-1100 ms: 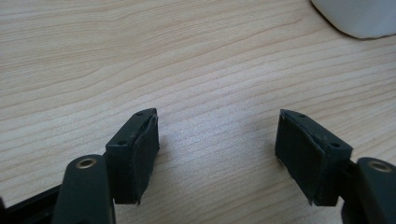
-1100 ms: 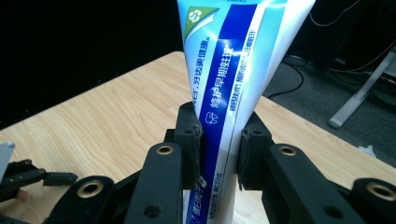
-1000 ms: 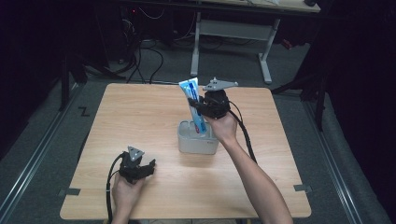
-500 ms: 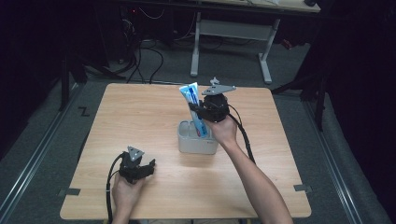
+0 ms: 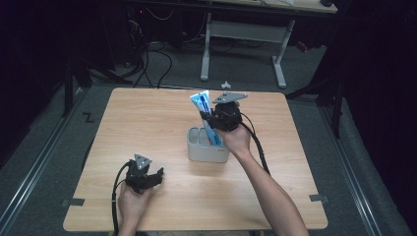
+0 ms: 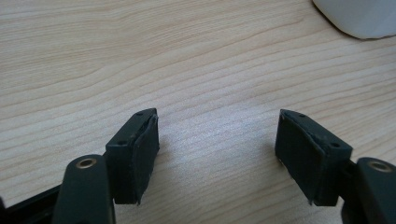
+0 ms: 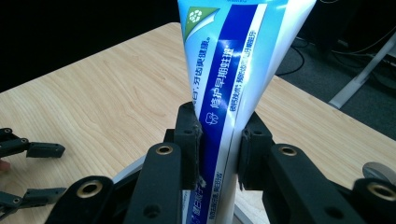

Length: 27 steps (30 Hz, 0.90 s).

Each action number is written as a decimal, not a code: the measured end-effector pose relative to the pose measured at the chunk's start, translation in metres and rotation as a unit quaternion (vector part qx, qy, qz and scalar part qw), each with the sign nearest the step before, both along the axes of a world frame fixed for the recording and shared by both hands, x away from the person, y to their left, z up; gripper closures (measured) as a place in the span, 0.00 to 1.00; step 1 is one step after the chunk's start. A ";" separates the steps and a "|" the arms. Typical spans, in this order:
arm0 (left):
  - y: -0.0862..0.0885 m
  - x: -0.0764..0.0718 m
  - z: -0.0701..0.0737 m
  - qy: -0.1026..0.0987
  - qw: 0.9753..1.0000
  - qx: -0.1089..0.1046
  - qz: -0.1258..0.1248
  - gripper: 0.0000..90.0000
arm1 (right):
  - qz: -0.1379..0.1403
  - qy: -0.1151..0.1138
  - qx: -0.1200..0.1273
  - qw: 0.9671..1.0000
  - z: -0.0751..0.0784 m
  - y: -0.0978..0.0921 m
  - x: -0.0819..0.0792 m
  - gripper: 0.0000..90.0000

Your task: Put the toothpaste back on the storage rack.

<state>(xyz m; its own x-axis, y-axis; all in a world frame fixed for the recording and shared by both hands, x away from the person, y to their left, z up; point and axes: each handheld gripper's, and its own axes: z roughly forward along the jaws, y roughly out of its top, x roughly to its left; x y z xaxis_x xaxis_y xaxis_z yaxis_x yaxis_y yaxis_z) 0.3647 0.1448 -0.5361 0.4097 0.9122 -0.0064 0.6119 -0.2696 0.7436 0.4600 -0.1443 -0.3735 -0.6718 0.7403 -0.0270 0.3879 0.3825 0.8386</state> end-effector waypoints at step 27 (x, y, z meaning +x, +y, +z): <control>0.000 0.000 0.000 -0.001 1.000 -0.001 0.003 0.34 | 0.006 0.014 -0.009 1.000 -0.015 -0.008 -0.003 0.81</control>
<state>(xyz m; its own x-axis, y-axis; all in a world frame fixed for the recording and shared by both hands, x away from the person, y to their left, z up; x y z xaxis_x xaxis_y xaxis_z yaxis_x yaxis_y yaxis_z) 0.3649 0.1445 -0.5363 0.4046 0.9145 -0.0082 0.6122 -0.2642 0.7453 0.4573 -0.1523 -0.3885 -0.6806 0.7324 -0.0204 0.4072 0.4013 0.8204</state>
